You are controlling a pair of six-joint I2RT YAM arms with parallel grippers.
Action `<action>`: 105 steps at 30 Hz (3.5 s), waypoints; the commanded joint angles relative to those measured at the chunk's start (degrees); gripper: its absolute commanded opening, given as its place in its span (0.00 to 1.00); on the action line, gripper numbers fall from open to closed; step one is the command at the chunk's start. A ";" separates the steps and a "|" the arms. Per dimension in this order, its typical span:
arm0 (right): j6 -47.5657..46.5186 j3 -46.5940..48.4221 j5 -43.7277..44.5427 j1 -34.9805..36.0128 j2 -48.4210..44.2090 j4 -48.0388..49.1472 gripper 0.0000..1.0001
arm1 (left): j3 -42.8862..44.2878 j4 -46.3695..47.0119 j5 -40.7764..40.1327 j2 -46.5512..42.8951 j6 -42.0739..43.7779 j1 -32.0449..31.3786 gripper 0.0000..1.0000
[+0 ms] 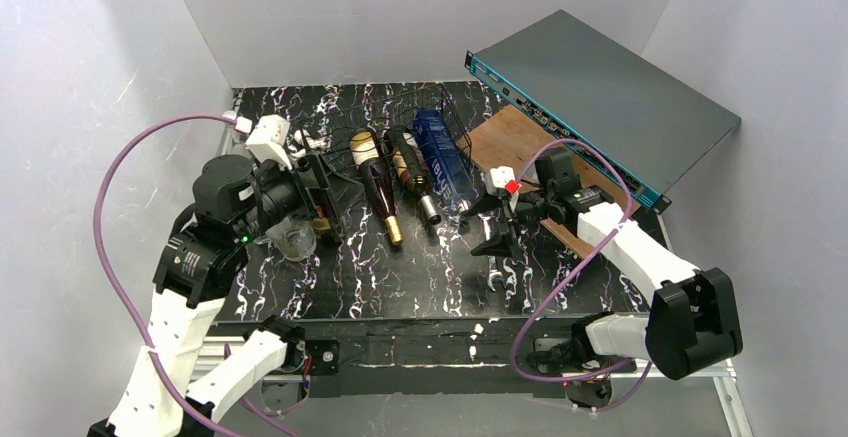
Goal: Take the wine bottle off the wine rack
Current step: Place the wine bottle at the center of the board, then pick up the wine bottle from the wine rack.
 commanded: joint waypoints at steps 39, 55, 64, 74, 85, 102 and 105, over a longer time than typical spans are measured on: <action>-5.84 -0.79 3.77 -4.66 -1.40 -4.93 0.98 | -18.57 12.43 -44.75 16.56 -23.67 -40.16 0.98; -7.52 -0.52 3.49 -4.66 0.93 -6.33 0.98 | -14.41 13.59 -63.93 32.87 -24.74 -40.03 0.95; -10.02 0.08 3.92 -4.66 1.24 -8.68 0.98 | -20.03 24.05 -59.68 34.30 -18.66 -34.79 0.88; -10.45 0.00 4.03 -4.66 1.25 -8.88 0.98 | -21.98 26.13 -62.76 38.75 -21.40 -31.55 0.74; -10.62 -0.09 4.21 -4.66 1.49 -8.88 0.98 | -25.85 37.22 -60.53 43.26 -18.53 -27.44 0.67; -12.95 0.53 4.48 -4.66 2.40 -11.08 0.98 | -25.02 42.12 -59.97 50.53 -18.52 -24.56 0.57; -13.17 0.53 4.65 -4.65 2.55 -11.23 0.98 | -24.94 42.34 -60.27 51.31 -18.66 -24.46 0.56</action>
